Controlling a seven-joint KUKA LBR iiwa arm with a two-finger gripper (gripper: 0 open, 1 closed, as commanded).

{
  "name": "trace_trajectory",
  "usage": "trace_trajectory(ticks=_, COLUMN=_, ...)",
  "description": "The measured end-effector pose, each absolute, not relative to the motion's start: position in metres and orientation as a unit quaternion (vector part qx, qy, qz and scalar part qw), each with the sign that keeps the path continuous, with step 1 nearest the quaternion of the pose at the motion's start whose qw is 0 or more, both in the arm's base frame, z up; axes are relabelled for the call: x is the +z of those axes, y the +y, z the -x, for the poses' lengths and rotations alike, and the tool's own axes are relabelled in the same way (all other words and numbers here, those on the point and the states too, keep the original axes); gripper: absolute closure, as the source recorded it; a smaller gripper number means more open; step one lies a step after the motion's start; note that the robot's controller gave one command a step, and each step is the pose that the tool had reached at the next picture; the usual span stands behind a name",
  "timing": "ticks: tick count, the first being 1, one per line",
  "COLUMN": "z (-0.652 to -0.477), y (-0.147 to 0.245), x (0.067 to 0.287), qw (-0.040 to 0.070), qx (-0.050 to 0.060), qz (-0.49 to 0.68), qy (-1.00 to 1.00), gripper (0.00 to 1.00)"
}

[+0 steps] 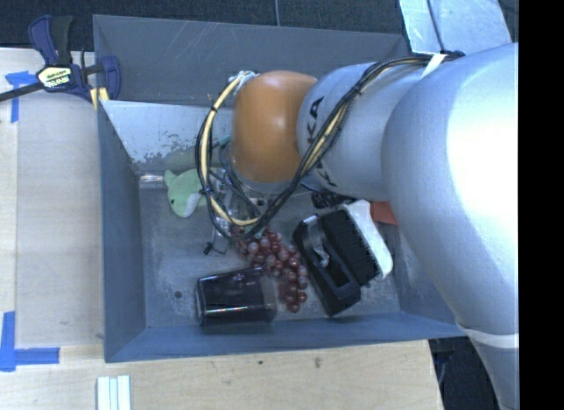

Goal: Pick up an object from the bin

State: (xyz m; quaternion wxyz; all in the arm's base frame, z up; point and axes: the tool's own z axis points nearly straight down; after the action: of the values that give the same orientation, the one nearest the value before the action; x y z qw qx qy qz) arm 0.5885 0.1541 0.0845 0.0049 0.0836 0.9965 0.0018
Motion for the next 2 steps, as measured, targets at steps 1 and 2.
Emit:
trace_trajectory(ticks=1, z=-0.551, y=0.119, x=0.088, qw=0.002, qx=0.001, qz=-0.081, qy=0.997, gripper=0.0)
trace_trajectory(ticks=2, z=-0.543, y=0.101, x=0.083, qw=0.007, qx=0.002, qz=-0.061, qy=0.998, gripper=0.0)
